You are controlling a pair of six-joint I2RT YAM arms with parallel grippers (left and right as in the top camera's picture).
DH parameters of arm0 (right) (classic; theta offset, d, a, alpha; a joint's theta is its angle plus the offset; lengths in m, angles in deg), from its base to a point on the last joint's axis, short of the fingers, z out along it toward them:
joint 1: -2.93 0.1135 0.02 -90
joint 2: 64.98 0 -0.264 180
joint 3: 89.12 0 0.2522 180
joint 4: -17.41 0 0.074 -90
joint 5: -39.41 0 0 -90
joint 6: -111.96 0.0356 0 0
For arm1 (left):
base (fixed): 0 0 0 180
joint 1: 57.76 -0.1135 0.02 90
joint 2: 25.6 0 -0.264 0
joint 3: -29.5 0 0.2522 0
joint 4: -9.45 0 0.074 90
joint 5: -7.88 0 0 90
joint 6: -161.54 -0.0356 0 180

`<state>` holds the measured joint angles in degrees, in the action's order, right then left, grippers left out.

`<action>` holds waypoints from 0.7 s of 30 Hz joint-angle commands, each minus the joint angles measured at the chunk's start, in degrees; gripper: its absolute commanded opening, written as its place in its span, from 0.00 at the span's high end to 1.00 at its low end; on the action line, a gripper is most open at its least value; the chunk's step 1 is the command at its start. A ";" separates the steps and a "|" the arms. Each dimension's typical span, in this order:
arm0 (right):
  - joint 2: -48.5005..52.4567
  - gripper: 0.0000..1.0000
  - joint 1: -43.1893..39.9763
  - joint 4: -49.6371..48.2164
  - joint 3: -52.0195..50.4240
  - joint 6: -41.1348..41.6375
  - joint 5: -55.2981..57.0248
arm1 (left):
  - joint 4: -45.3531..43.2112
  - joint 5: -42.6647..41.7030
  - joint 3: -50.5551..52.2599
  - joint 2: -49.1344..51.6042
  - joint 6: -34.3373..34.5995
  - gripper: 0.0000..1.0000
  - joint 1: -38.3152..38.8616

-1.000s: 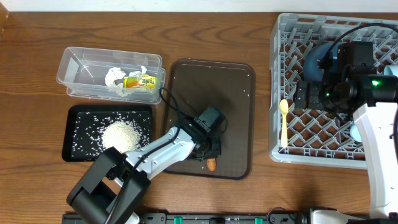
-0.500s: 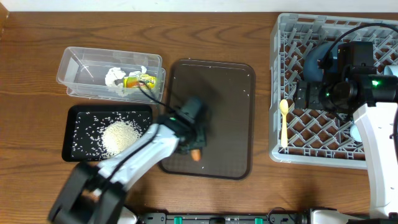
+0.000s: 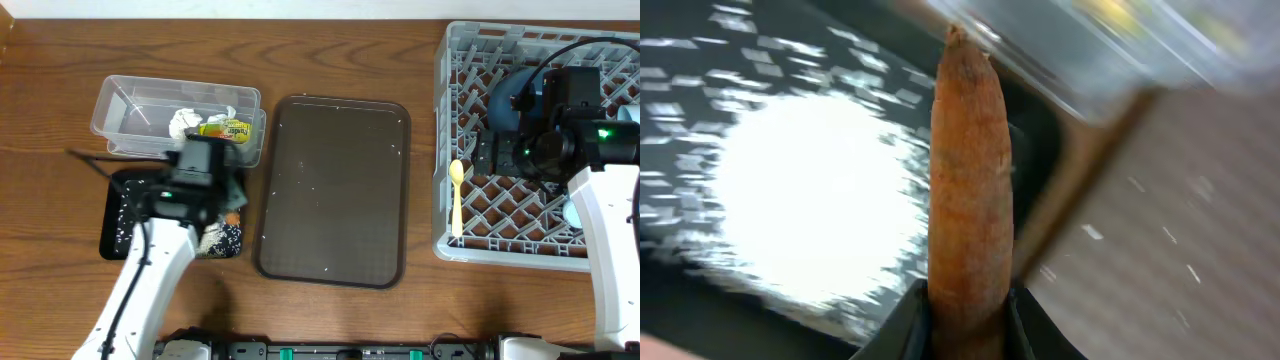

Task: Sort waste into correct bins and load items into the dishwasher rack
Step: 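Carry the carrot onto the black tray and release it, left gripper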

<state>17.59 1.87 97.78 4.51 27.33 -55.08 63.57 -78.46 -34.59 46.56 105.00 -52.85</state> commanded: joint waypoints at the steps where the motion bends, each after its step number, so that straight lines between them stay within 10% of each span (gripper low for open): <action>1: 0.22 0.01 -0.37 0.07 0.31 -0.98 -0.04 | 0.37 2.43 0.26 1.01 -0.87 0.85 -6.08; 21: 0.22 0.01 -0.37 0.33 0.31 -0.98 -0.04 | -1.62 5.42 0.39 16.65 -0.87 0.83 -22.99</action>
<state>17.59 1.87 97.91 4.51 27.33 -55.08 62.20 -74.44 -34.55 61.64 104.51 -75.65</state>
